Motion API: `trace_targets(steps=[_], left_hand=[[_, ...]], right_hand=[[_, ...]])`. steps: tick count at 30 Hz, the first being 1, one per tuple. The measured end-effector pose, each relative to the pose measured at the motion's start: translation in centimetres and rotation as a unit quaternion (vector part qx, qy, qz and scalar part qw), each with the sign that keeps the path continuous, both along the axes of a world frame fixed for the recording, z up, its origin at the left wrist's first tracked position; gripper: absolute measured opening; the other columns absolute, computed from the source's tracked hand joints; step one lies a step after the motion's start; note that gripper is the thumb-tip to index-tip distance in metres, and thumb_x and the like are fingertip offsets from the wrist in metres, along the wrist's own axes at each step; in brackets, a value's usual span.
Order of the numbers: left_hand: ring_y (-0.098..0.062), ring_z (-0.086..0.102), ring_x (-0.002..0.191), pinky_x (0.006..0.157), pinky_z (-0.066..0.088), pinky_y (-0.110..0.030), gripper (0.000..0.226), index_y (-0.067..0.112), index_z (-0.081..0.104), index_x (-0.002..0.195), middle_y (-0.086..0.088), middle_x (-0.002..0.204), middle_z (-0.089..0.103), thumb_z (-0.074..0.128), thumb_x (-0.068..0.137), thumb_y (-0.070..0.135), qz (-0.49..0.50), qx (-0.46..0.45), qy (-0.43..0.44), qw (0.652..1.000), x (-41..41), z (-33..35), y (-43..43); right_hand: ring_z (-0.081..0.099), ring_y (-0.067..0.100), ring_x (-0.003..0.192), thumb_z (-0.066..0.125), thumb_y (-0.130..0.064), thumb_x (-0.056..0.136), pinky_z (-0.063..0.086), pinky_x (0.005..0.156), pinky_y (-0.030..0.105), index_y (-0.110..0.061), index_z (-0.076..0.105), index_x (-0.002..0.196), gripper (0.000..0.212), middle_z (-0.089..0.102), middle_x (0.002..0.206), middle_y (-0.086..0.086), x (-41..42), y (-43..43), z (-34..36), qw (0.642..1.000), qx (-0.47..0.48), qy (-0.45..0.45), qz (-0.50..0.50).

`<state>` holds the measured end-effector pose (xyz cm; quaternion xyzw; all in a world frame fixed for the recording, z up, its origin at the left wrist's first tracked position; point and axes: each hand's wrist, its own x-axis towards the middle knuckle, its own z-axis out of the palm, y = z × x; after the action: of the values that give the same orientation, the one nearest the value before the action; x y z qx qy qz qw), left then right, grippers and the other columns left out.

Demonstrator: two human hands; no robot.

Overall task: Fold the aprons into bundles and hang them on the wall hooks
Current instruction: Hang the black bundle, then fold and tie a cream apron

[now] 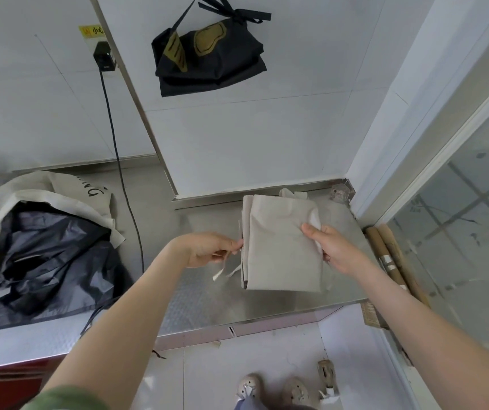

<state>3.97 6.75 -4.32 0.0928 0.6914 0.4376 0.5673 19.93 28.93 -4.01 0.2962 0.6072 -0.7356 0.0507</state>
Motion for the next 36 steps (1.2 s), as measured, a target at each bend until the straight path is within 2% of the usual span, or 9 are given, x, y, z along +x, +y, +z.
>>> trace_targets(steps=[3, 6, 10, 12, 15, 18, 24, 29, 36], left_hand=[[-0.008, 0.063, 0.081, 0.088, 0.043, -0.024, 0.024, 0.011, 0.058, 0.073, 0.002, 0.075, 0.066, 0.059, 0.092, 0.025, 0.001, 0.004, -0.023, 1.0, 0.0, -0.6, -0.5], [-0.015, 0.063, 0.058, 0.073, 0.049, -0.028, 0.035, 0.014, 0.046, 0.064, -0.003, 0.062, 0.061, 0.053, 0.097, 0.025, 0.042, -0.02, -0.032, 0.998, -0.1, -1.2, -0.8], [-0.013, 0.033, 0.041, 0.048, 0.036, -0.022, 0.041, 0.015, 0.039, 0.059, 0.0, 0.052, 0.037, 0.053, 0.097, 0.024, 0.049, -0.136, 0.048, 0.988, -0.6, -3.1, -2.3], [-0.013, 0.027, 0.041, 0.046, 0.031, -0.022, 0.042, 0.014, 0.041, 0.058, 0.0, 0.048, 0.033, 0.055, 0.096, 0.024, 0.066, -0.177, 0.061, 0.98, -0.9, -3.7, -3.2], [-0.013, 0.027, 0.042, 0.046, 0.029, -0.02, 0.04, 0.013, 0.044, 0.06, 0.001, 0.047, 0.034, 0.052, 0.098, 0.022, 0.089, -0.19, 0.084, 0.974, -1.0, -4.2, -3.8], [-0.013, 0.044, 0.055, 0.055, 0.039, -0.02, 0.035, 0.012, 0.054, 0.063, -0.001, 0.058, 0.051, 0.055, 0.097, 0.022, 0.127, -0.137, 0.139, 0.972, -1.0, -4.4, -3.3], [-0.02, 0.059, 0.083, 0.079, 0.044, -0.029, 0.04, 0.016, 0.059, 0.053, -0.004, 0.094, 0.07, 0.056, 0.092, 0.021, 0.101, 0.04, 0.118, 0.987, 0.6, -1.4, 1.1], [-0.015, 0.063, 0.079, 0.083, 0.05, -0.028, 0.036, 0.007, 0.068, 0.089, -0.003, 0.095, 0.069, 0.042, 0.102, 0.027, -0.011, 0.08, 0.088, 0.993, 2.6, 0.1, 6.2], [-0.009, 0.063, 0.078, 0.08, 0.051, -0.019, 0.025, 0.01, 0.066, 0.104, -0.002, 0.103, 0.065, 0.042, 0.098, 0.005, -0.125, 0.119, 0.135, 0.976, 4.5, 2.5, 10.6]], right_hand=[[0.058, -0.002, 0.045, 0.047, -0.025, 0.1, 0.035, 0.034, 0.01, -0.013, 0.06, 0.093, 0.019, 0.066, 0.06, -0.009, -0.2, 0.0, -0.6, 1.0, -0.004, -0.011, -0.005], [0.064, 0.003, 0.057, 0.05, -0.03, 0.098, 0.041, 0.041, 0.013, -0.015, 0.061, 0.094, 0.019, 0.069, 0.075, -0.004, -0.6, 0.0, -1.4, 0.999, 0.011, -0.043, -0.008], [0.056, 0.004, 0.056, 0.056, -0.028, 0.096, 0.037, 0.044, 0.014, -0.012, 0.063, 0.096, 0.017, 0.064, 0.074, -0.003, -1.0, 0.7, -4.6, 0.986, 0.11, -0.125, 0.018], [0.054, 0.004, 0.058, 0.059, -0.013, 0.094, 0.04, 0.044, 0.011, -0.011, 0.062, 0.095, 0.004, 0.063, 0.077, -0.003, -1.0, 1.1, -6.7, 0.974, 0.159, -0.153, 0.048], [0.059, 0.02, 0.087, 0.059, -0.007, 0.087, 0.046, 0.068, 0.026, -0.013, 0.057, 0.09, 0.007, 0.063, 0.095, 0.004, -0.5, 1.6, -9.5, 0.944, 0.244, -0.212, 0.075], [0.056, 0.025, 0.085, 0.058, -0.015, 0.088, 0.035, 0.056, 0.028, -0.007, 0.043, 0.098, 0.02, 0.055, 0.098, 0.009, 0.2, 2.0, -10.3, 0.918, 0.304, -0.248, 0.058], [0.043, 0.017, 0.047, 0.053, 0.001, 0.085, 0.032, 0.039, 0.022, -0.007, 0.051, 0.091, 0.01, 0.064, 0.079, 0.017, 1.2, 2.7, -8.2, 0.938, 0.253, -0.224, 0.075], [0.043, 0.016, 0.05, 0.048, 0.0, 0.093, 0.036, 0.043, 0.019, -0.007, 0.053, 0.091, 0.009, 0.058, 0.067, 0.008, 2.0, 3.0, -4.5, 0.973, 0.179, -0.133, 0.067], [0.06, 0.019, 0.067, 0.037, -0.001, 0.098, 0.05, 0.061, 0.024, -0.006, 0.06, 0.088, 0.026, 0.065, 0.08, 0.012, 3.3, 3.8, -0.3, 0.992, 0.082, -0.054, 0.085]])
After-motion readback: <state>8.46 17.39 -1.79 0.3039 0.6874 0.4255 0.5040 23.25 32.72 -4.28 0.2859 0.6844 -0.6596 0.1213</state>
